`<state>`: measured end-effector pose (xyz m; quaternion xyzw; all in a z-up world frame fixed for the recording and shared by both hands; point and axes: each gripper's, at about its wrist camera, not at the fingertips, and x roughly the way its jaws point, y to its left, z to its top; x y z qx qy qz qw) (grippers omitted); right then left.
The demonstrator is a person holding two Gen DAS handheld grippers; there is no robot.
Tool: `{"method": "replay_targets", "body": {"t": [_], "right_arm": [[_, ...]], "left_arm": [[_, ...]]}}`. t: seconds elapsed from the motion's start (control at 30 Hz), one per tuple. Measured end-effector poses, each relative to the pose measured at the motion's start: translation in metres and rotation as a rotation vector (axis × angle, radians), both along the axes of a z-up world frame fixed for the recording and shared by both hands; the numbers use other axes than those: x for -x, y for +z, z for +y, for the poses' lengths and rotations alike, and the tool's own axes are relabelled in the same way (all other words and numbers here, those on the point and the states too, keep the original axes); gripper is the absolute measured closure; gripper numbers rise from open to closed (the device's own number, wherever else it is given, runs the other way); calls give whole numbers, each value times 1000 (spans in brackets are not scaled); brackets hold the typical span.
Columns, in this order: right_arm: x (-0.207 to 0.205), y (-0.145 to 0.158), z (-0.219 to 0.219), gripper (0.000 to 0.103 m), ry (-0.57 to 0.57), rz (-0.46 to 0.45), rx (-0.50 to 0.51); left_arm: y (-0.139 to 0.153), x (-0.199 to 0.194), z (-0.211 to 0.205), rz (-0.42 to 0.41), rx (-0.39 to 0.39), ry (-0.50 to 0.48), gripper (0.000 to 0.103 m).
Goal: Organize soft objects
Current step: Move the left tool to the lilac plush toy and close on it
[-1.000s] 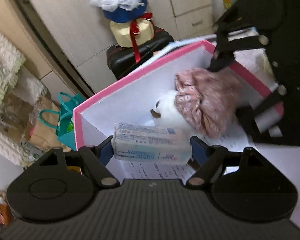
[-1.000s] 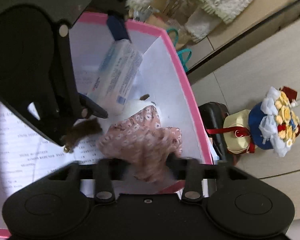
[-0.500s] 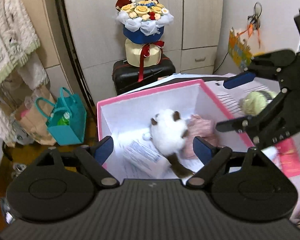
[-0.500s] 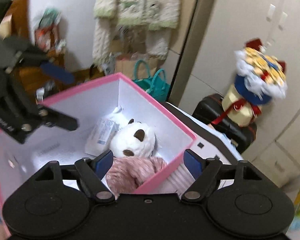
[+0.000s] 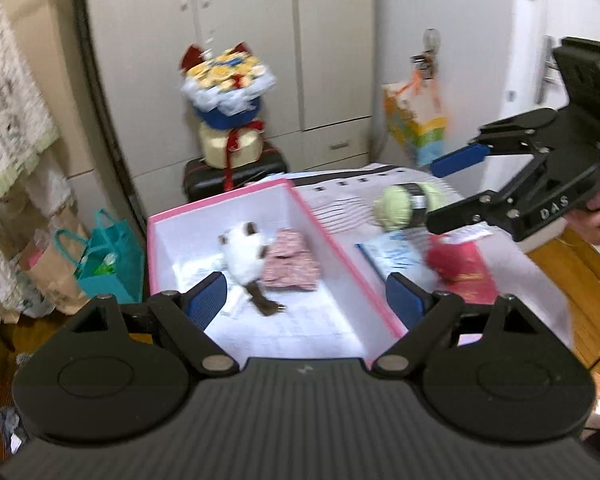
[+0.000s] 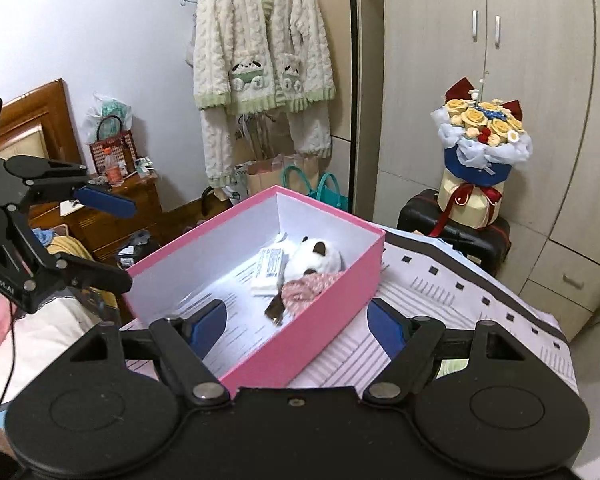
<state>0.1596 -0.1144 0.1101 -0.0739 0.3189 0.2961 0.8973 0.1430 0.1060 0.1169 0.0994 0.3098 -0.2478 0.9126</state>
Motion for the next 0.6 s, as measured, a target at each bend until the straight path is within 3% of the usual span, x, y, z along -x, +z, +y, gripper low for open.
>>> {"method": "replay_targets", "body": {"t": [0.27, 0.6], "right_arm": [[61, -5, -29, 18, -10, -55, 12], [109, -46, -48, 17, -6, -61, 1]], "left_arm": [[-3, 47, -37, -15, -4, -112, 16], [-34, 74, -71, 15, 1, -203, 18]]}}
